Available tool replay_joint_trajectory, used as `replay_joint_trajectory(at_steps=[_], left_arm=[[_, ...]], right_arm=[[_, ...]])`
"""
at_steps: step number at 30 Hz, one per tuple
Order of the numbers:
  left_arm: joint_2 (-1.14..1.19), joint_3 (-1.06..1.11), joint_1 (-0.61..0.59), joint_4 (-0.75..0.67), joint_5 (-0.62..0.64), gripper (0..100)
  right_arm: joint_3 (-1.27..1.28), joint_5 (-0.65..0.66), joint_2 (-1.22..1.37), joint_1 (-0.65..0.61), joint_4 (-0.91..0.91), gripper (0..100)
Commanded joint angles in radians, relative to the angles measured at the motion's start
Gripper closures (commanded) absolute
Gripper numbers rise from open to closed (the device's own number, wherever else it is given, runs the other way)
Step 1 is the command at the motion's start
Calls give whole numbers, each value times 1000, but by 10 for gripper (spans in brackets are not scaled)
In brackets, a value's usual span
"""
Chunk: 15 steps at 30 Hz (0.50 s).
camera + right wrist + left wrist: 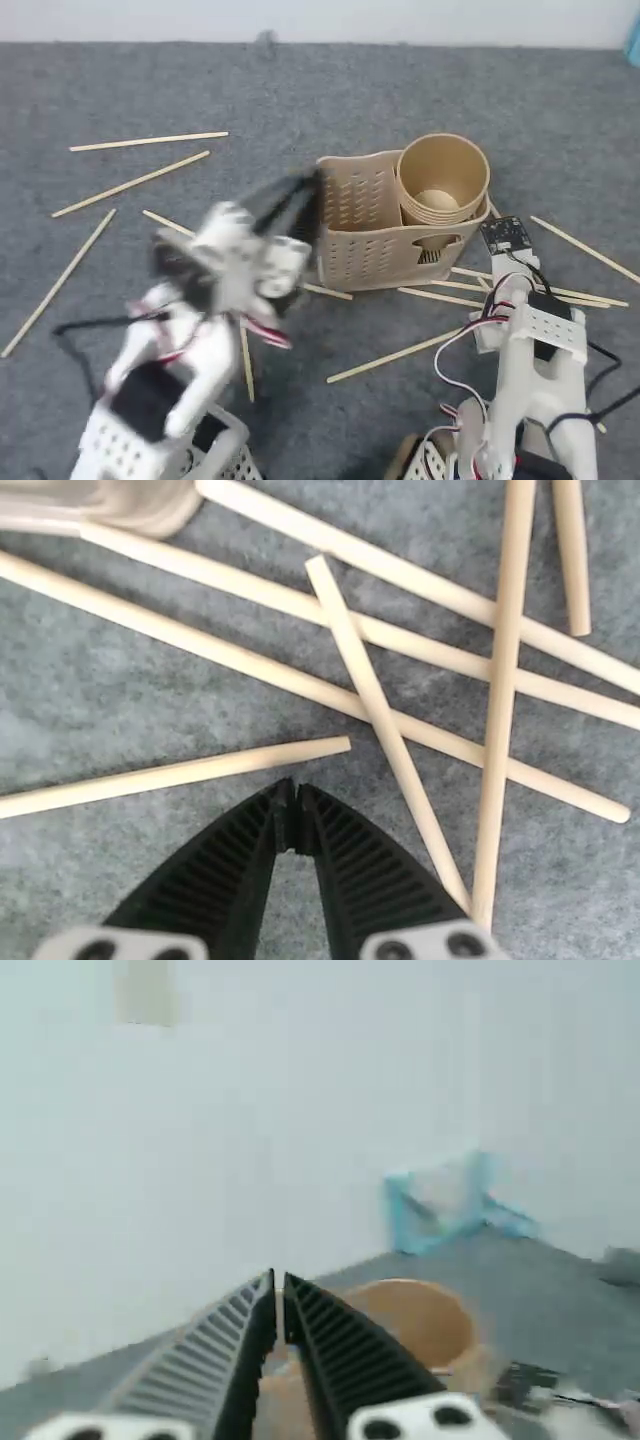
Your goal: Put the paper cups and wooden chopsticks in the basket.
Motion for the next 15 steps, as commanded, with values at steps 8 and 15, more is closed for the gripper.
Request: replay_joint_trajectory(at_steps=[8, 15], left_arm=[[-321, 467, -577, 35, -14, 987], [-465, 734, -835, 69, -8, 987]], right_arm=[[-11, 15, -36, 1, 1, 991], [-11, 12, -36, 4, 4, 991]])
